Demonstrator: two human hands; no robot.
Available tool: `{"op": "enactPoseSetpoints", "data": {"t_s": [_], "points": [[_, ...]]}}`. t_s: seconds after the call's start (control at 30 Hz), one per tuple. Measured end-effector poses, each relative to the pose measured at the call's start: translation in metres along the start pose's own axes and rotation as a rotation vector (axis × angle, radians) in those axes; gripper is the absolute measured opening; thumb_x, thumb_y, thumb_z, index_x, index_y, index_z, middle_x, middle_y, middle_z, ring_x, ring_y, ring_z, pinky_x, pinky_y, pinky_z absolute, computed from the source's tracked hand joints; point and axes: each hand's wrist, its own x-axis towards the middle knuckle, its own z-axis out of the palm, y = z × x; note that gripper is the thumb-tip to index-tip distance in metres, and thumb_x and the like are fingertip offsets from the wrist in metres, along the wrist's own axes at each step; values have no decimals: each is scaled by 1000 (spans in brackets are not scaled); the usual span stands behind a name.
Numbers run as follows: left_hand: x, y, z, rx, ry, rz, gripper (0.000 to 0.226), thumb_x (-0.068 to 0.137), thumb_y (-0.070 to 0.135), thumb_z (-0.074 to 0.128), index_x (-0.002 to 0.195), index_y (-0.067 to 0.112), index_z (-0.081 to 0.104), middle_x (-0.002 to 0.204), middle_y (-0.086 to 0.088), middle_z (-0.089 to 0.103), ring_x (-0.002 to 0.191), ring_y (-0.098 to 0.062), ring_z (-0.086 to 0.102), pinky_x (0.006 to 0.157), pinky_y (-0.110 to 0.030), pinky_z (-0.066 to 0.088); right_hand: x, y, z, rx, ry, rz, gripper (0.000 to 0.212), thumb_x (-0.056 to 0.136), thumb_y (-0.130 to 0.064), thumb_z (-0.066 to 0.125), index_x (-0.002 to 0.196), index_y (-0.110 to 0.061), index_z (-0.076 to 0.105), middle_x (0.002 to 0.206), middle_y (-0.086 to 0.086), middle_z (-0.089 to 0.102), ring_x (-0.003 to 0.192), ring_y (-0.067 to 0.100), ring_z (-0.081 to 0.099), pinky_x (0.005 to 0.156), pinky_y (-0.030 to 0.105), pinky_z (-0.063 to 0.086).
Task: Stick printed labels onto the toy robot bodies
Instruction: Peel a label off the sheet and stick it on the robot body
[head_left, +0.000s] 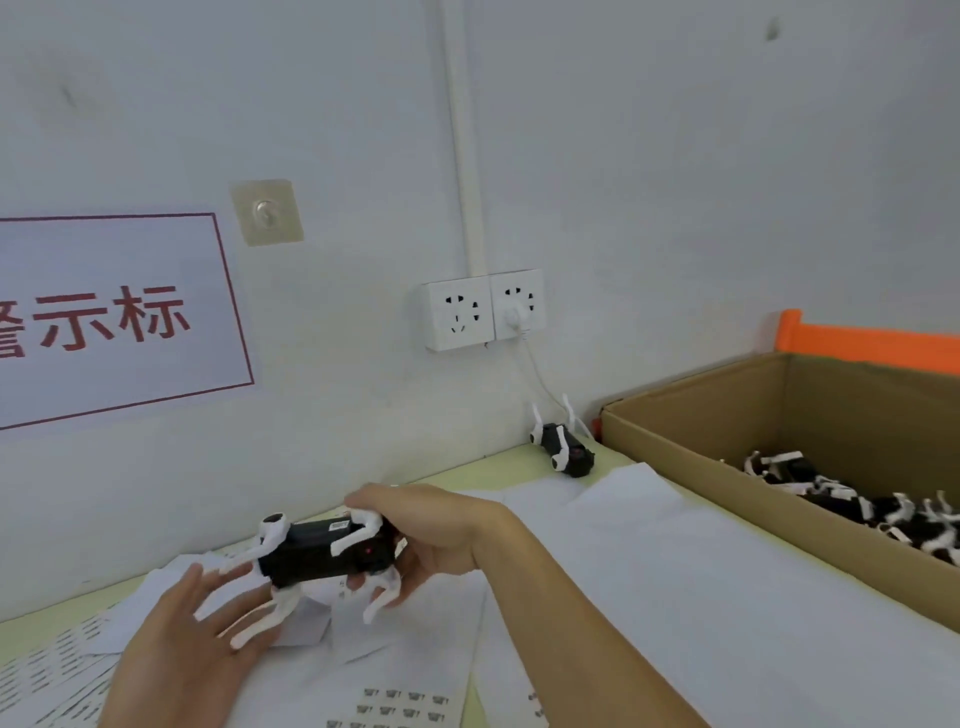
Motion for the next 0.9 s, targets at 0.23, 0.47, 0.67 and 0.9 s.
{"op": "enactPoseSetpoints", "data": {"t_s": [0.23, 0.47, 0.67, 0.9], "points": [[2, 8, -2, 46, 59, -101, 63, 104, 45, 35, 74, 12, 80, 82, -22, 75, 58, -32, 73, 49, -41, 60, -39, 20, -73, 353, 280, 17, 27, 98, -37, 46, 105, -13, 55, 83, 15, 63, 71, 27, 64, 65, 35, 58], [-6, 18, 7, 29, 103, -203, 65, 104, 44, 34, 72, 7, 78, 74, -25, 73, 50, -37, 69, 43, -47, 57, -50, 18, -115, 1137, 860, -675, 35, 100, -22, 44, 132, -12, 54, 121, 7, 61, 102, 28, 60, 83, 39, 58], [-13, 24, 22, 118, 126, -218, 38, 107, 30, 33, 95, 6, 60, 86, -27, 64, 74, -43, 55, 68, -47, 45, -56, 10, -106, 644, 1039, -796, 38, 97, -8, 38, 110, -20, 72, 118, -4, 73, 108, 17, 68, 86, 30, 52], [-21, 15, 31, 170, 160, -106, 30, 105, 19, 39, 94, 0, 60, 69, -24, 66, 65, -36, 57, 65, -43, 46, -16, 16, -55, 101, 738, -370, 39, 86, 2, 38, 88, -8, 75, 83, 11, 77, 58, 15, 66, 52, 15, 44]]}}
